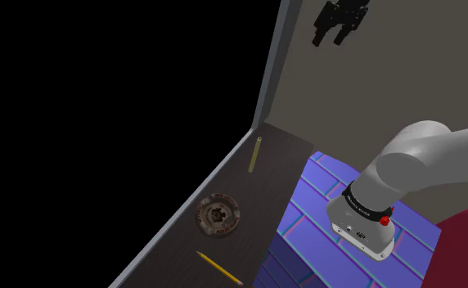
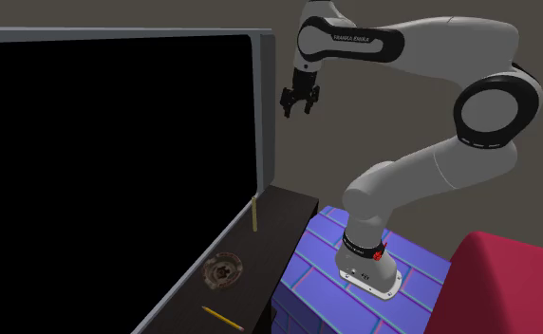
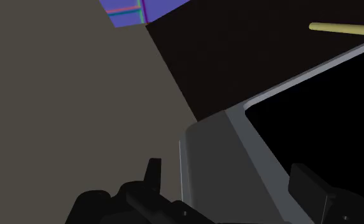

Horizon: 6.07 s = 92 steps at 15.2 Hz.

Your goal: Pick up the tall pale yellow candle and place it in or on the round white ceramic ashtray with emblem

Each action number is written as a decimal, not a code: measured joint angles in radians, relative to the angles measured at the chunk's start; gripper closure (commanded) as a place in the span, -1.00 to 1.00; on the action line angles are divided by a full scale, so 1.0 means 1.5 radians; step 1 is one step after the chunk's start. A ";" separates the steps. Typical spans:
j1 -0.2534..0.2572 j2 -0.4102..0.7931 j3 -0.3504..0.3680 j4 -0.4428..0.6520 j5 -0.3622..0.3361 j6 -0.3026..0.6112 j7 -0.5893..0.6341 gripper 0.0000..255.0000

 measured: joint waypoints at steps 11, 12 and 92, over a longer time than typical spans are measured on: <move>0.048 0.004 0.099 -0.109 0.063 0.062 0.092 -1.00; 0.054 0.010 0.109 -0.118 0.070 0.072 0.101 -1.00; 0.198 0.292 0.486 0.080 0.211 0.123 0.527 1.00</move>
